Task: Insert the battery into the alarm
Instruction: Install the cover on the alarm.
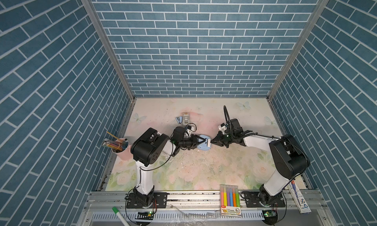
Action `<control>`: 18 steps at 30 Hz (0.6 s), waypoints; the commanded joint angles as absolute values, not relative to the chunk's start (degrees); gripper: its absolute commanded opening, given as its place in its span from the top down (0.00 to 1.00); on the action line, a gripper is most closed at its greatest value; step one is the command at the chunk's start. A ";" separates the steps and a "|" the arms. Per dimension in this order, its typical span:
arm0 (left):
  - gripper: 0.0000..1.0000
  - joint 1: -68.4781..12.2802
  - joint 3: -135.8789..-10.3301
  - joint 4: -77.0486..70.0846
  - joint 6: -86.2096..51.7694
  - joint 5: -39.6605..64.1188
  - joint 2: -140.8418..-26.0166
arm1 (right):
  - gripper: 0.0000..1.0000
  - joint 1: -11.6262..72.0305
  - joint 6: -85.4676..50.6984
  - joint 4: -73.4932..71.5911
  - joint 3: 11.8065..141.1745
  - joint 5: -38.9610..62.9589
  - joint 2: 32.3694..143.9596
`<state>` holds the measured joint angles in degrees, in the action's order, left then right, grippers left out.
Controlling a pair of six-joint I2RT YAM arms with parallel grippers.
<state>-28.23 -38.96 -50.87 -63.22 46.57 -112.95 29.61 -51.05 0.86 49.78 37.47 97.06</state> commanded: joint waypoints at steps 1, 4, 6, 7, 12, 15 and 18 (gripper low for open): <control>0.98 -28.42 -37.86 -46.86 -62.23 45.31 -114.96 | 1.00 29.22 -47.50 4.12 50.65 36.13 96.89; 0.98 -28.39 -37.79 -46.86 -62.15 45.37 -114.87 | 1.00 29.08 -47.96 2.81 50.93 36.46 98.02; 0.98 -28.45 -37.79 -46.79 -62.14 45.41 -114.87 | 1.00 29.08 -48.99 1.48 50.98 37.15 98.80; 0.98 -28.47 -37.79 -46.76 -62.23 45.43 -114.87 | 1.00 29.07 -49.49 0.75 50.91 37.45 99.02; 0.98 -28.39 -37.80 -47.11 -62.23 45.51 -115.03 | 1.00 28.75 -52.92 -4.02 50.27 38.09 99.60; 0.98 -28.43 -37.72 -47.11 -62.24 45.50 -114.96 | 1.00 28.74 -53.11 -4.23 51.12 37.86 100.16; 0.98 -28.41 -37.70 -47.11 -62.23 45.61 -114.95 | 1.00 28.74 -53.22 -4.22 51.92 38.36 100.94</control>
<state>-28.25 -38.96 -50.96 -63.26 46.41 -112.95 28.93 -52.10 -2.70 50.22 38.46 99.39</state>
